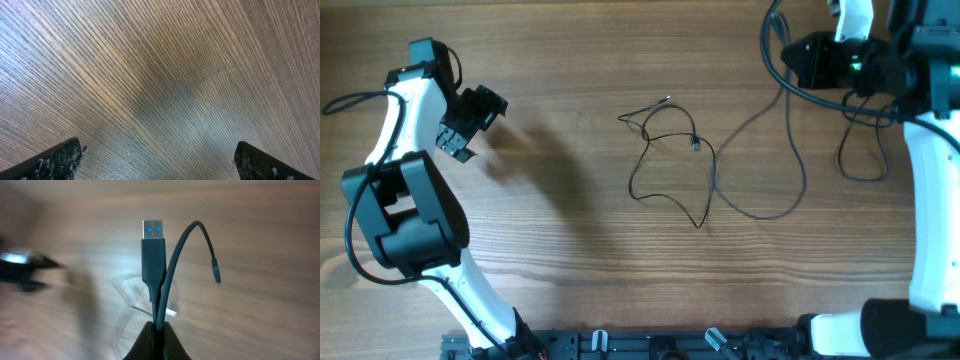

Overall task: Untangle cables
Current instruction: 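Carry the cable with the right gripper to the upper right and release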

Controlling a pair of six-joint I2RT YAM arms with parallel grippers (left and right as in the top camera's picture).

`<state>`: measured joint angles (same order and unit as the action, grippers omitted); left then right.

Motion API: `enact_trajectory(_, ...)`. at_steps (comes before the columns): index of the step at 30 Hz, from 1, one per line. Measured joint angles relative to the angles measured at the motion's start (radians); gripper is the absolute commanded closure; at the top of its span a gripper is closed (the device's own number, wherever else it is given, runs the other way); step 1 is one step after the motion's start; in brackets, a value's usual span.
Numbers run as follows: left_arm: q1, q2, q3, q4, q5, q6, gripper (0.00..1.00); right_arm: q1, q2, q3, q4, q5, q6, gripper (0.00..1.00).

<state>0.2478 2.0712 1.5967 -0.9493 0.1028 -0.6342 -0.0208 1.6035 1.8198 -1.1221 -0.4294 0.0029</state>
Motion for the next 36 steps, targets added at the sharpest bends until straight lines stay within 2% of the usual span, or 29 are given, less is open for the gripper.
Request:
enact_trajectory(10, 0.000, 0.000, 0.000, 0.000, 0.000, 0.000, 0.00, -0.001, 0.196, 0.000, -0.013, 0.293, -0.171, 0.96)
enact_trajectory(20, 0.000, 0.000, -0.001, 0.000, 0.000, 0.000, 0.00, -0.001, 0.422, 0.000, 0.134, 0.397, -0.254, 0.96)
enact_trajectory(28, 0.000, 0.000, -0.001, 0.000, 0.000, 0.000, 0.00, -0.001, 0.485, 0.000, 0.276, 0.466, -0.257, 0.96)
enact_trajectory(36, -0.006, 0.000, -0.001, 0.002, 0.000, 0.000, 0.00, -0.001, 0.487, 0.000, 0.373, 0.480, -0.186, 0.94)
